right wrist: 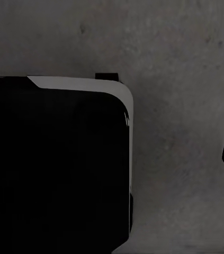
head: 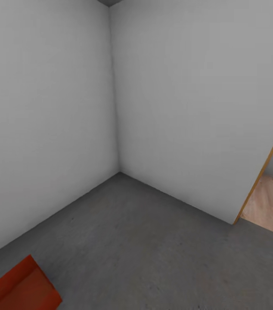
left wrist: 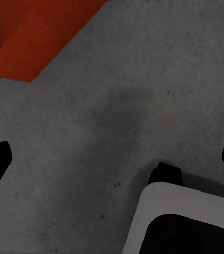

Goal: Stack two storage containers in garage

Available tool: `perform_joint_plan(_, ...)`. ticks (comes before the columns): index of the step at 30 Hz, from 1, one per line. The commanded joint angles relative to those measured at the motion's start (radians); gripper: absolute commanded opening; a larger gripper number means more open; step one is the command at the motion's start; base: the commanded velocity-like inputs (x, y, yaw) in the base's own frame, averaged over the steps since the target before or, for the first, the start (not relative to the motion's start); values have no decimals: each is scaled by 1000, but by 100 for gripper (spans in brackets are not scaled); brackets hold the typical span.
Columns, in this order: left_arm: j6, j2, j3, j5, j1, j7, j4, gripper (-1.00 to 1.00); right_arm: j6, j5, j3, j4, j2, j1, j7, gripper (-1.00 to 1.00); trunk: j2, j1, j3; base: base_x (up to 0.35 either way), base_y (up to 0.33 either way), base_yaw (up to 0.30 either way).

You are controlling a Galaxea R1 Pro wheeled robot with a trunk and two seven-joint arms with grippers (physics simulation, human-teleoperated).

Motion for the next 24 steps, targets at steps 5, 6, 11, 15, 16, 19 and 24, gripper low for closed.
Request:
perform_joint_plan(5,-3,0,-9,9,0,2,0,100,-5,-7,7,3,1,-1,0,100,-1,0,-1,0,0,-282)
perform_joint_plan(6,-3,0,-9,9,0,2,0,100,-6,-7,7,3,1,-1,0,100,-1,0,-1,0,0,-282)
perform_joint_plan(11,-3,0,-9,9,0,2,0,100,-9,-7,7,3,1,-1,0,100,-1,0,-1,0,0,-282)
perform_joint_plan(15,-3,0,-9,9,0,2,0,100,-10,-7,7,3,2,-2,0,100,-1,0,-1,0,0,-282)
perform_joint_plan(16,-3,0,-9,9,0,2,0,100,-11,-7,6,3,2,-1,0,100,-1,0,-1,0,0,-282)
perform_joint_plan(19,-3,0,-9,9,0,2,0,100,-10,-7,6,3,1,-1,0,100,-1,0,-1,0,0,-282)
perform_joint_plan(24,-3,0,-9,9,0,2,0,100,-11,-7,5,3,2,-1,0,100,-1,0,-1,0,0,-282)
